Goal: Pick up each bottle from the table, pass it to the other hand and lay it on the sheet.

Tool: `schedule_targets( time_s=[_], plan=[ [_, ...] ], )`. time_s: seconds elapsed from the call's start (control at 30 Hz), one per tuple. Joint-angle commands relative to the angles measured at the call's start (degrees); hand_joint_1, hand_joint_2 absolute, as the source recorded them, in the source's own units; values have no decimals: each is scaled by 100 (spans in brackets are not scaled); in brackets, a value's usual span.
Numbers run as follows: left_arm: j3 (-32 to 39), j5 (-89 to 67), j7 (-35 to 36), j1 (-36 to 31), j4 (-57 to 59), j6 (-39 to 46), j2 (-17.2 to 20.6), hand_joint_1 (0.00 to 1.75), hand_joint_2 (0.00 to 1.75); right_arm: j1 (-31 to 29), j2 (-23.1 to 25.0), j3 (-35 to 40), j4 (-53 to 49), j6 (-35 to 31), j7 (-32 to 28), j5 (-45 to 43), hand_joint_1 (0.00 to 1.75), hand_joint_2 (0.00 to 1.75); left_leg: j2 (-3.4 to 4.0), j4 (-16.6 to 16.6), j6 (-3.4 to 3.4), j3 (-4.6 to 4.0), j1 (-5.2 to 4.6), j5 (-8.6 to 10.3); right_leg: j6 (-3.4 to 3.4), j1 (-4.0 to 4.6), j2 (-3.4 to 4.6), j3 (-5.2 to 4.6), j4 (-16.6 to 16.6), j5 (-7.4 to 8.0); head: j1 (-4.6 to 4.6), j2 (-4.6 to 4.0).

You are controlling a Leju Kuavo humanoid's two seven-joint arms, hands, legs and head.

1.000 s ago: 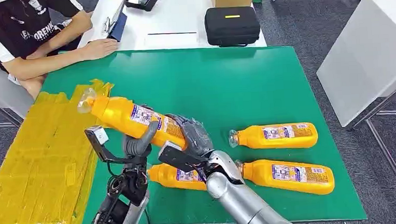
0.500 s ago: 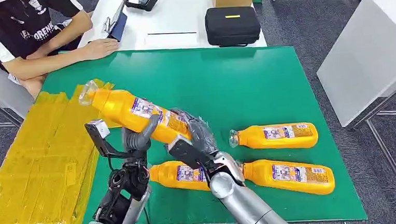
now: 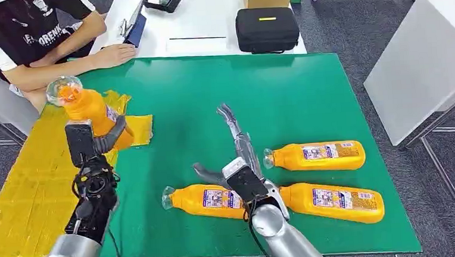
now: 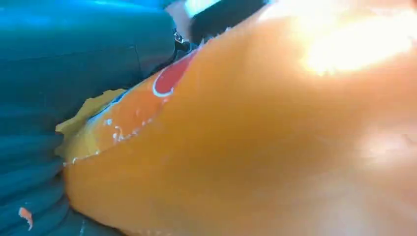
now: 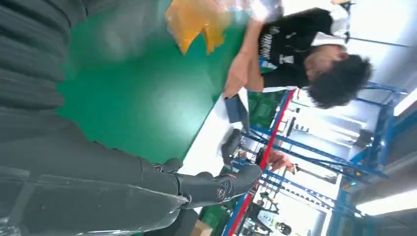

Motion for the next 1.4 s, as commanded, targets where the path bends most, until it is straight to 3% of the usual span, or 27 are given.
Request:
schedule_targets(
  time_s=[0.03,0.17,0.27,0.37,0.47,0.6,0.63,0.97,1.03,1.07,1.4],
  plan=[
    [-6,-992,272,-725,1110,746,585,175,175,-53,-77,-132,-161,76,-190,-193,0,175,7,3,1,26,4,-13,-28,8,9,20,3,-8,2,0],
    [858,-2932,811,-807,1277,970,718,175,175,-53,-126,-116,-215,33,-326,-386,0,175,7,4,1,37,5,-17,-35,10,10,27,5,-12,4,0],
    [1984,-5975,1623,-510,459,970,624,175,175,-100,-144,-37,-135,63,-364,-449,0,175,21,5,-1,34,5,-17,-31,9,21,23,3,-9,4,0],
    [1662,-7844,2601,-226,-22,970,849,175,175,-152,-144,56,-55,109,-391,-477,0,175,21,4,-1,33,4,-17,-31,8,24,20,4,-9,2,0],
    [-187,-7860,3741,-264,513,970,1576,175,175,-187,-146,107,-25,113,-451,-515,0,175,21,-2,-3,28,2,-10,-26,5,23,15,1,-5,2,0],
    [-880,-7860,3981,-447,1142,970,1796,175,175,-182,-168,92,-72,145,-461,-519,0,175,11,-2,-4,19,6,-5,-23,8,13,6,1,-4,2,0],
    [-880,-7860,3981,-447,1142,970,1796,175,175,-182,-168,92,-72,145,-461,-519,0,175,9,4,-3,47,7,-20,-43,12,12,31,8,-19,2,0],
    [-1125,-7860,3994,-577,1706,970,1886,175,175,-186,-195,89,-70,149,-465,-505,0,175,2,0,-3,28,3,-10,-31,6,2,20,4,-12,4,0],
    [-1248,-7860,4023,-554,1850,970,1859,175,175,-175,-206,80,-74,150,-468,-500,0,175,-1,8,-2,62,6,-31,-55,11,2,52,15,-32,4,0],
    [-1190,-7860,3968,-583,2016,970,1821,175,175,-169,-219,86,-69,154,-478,-491,0,175,5,-2,-3,20,4,-6,-24,7,6,12,0,-6,2,0],
    [-1019,-7826,3876,-544,2318,970,1596,175,175,-152,-273,207,-46,136,-366,-269,0,175,-4,0,-1,26,3,-9,-28,6,-1,18,2,-12,4,0]
  ],
)
